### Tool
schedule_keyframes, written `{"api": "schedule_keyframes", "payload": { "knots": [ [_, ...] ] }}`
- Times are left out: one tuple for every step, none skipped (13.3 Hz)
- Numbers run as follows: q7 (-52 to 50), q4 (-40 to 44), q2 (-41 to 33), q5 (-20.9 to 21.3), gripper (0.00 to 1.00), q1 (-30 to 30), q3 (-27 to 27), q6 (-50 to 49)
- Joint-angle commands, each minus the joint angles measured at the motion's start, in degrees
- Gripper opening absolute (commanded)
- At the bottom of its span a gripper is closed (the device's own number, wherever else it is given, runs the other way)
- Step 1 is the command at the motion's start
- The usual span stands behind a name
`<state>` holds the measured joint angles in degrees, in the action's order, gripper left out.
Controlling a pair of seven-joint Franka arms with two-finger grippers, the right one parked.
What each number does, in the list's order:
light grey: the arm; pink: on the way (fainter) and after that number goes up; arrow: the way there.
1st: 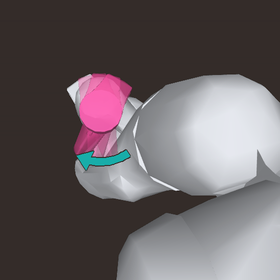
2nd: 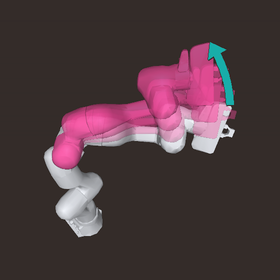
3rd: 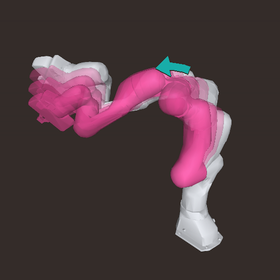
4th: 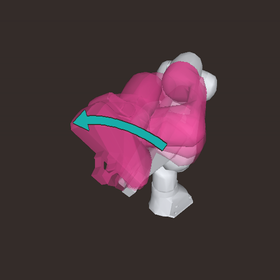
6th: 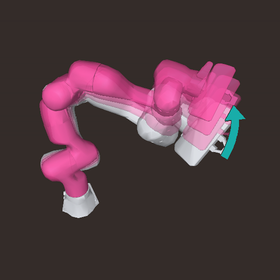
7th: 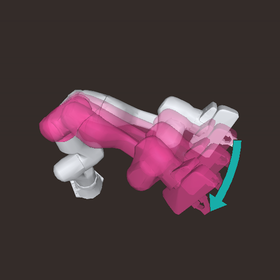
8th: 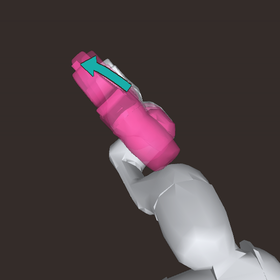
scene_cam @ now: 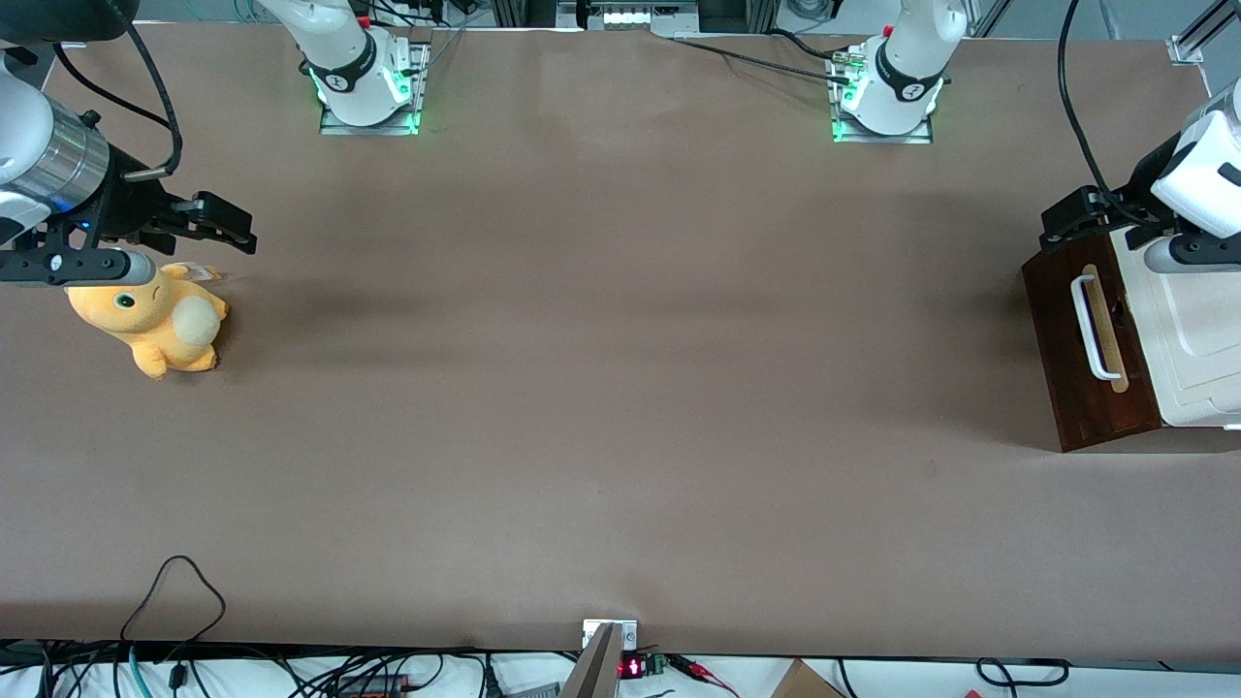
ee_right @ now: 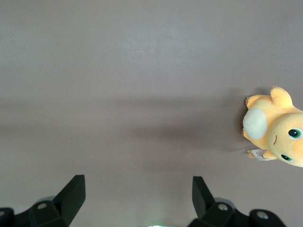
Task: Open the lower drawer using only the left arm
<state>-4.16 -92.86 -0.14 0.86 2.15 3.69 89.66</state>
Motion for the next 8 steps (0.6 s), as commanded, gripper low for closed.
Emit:
{"api": "schedule_keyframes", "payload": {
  "knots": [
    [0.8,0.3,0.2,-0.6,1.00,0.6,0.2,-1.3],
    [0.9,0.3,0.3,-0.5,1.00,0.6,0.1,-1.4],
    [0.9,0.4,0.3,-0.1,1.00,0.6,0.2,-1.5],
    [1.0,0.5,0.2,-0.1,1.00,0.6,0.2,-1.4],
    [1.1,0.4,0.2,-0.1,1.00,0.6,0.2,-1.5],
    [1.3,0.4,0.3,-0.2,1.00,0.6,0.2,-1.2],
    [1.2,0.3,0.3,-0.1,1.00,0.6,0.3,-0.9],
    [0.7,0.3,0.4,0.4,1.00,0.6,0.7,-0.9]
  ]
}}
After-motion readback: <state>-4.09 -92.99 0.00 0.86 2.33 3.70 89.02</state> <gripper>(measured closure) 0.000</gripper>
